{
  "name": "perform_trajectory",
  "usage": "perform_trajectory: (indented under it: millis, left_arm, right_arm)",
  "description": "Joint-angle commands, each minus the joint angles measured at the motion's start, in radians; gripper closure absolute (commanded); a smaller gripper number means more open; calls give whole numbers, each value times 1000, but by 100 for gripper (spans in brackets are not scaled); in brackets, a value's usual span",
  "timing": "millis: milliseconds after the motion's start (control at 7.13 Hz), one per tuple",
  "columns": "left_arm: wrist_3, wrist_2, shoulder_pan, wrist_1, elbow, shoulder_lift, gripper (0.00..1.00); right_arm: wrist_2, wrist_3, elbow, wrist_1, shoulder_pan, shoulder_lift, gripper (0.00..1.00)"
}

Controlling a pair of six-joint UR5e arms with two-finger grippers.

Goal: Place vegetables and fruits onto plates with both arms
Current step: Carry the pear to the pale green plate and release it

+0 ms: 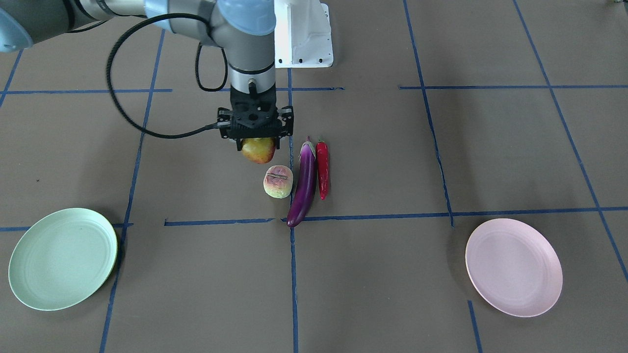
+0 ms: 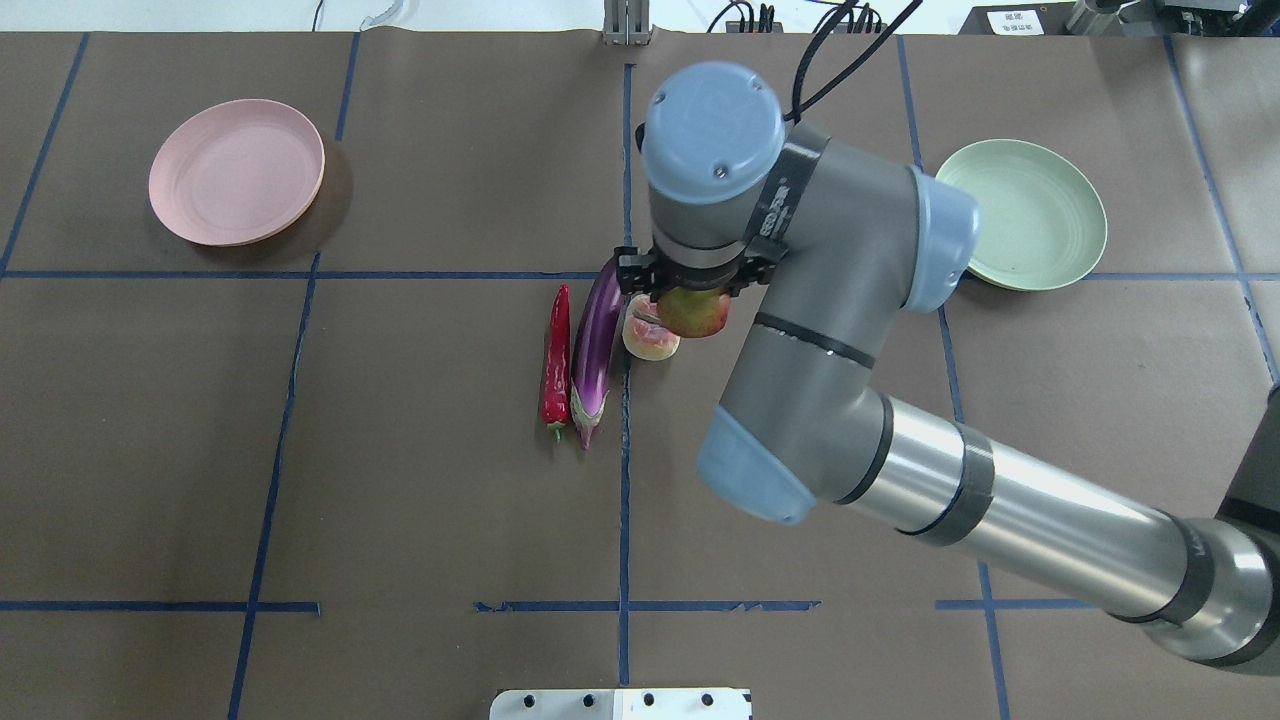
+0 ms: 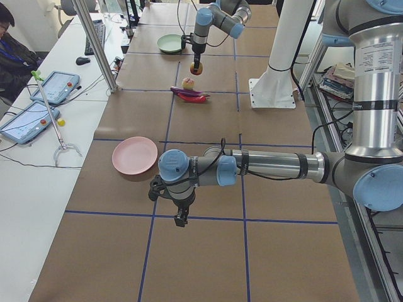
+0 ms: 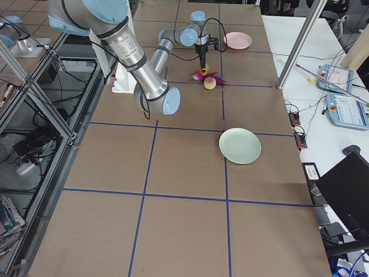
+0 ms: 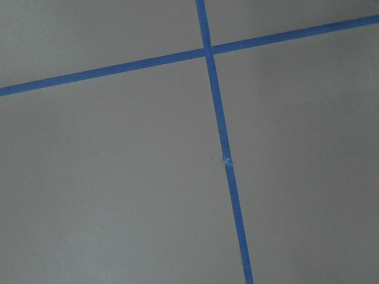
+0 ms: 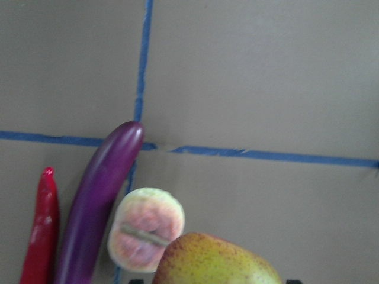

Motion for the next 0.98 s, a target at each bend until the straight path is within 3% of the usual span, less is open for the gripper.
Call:
perform_trajectory:
  millis: [0, 280, 561, 701, 841]
  left_arm:
    - [0, 0, 1, 0, 1, 0, 0]
    - [0, 0, 2, 0, -1, 0, 0]
    - [0, -2, 2, 0, -2, 0, 0]
    - [0, -2, 2, 0, -2, 0, 0]
    - [0, -2, 2, 0, -2, 0, 0]
  right_arm:
    - [153, -318, -27, 123, 225, -162, 96]
    - [314, -500, -186, 380, 379, -288, 97]
    - [393, -621, -390, 630, 451, -355, 96]
    - [393, -625, -420, 666, 453, -371, 84]
    - [394, -623, -432, 667, 452, -385, 52]
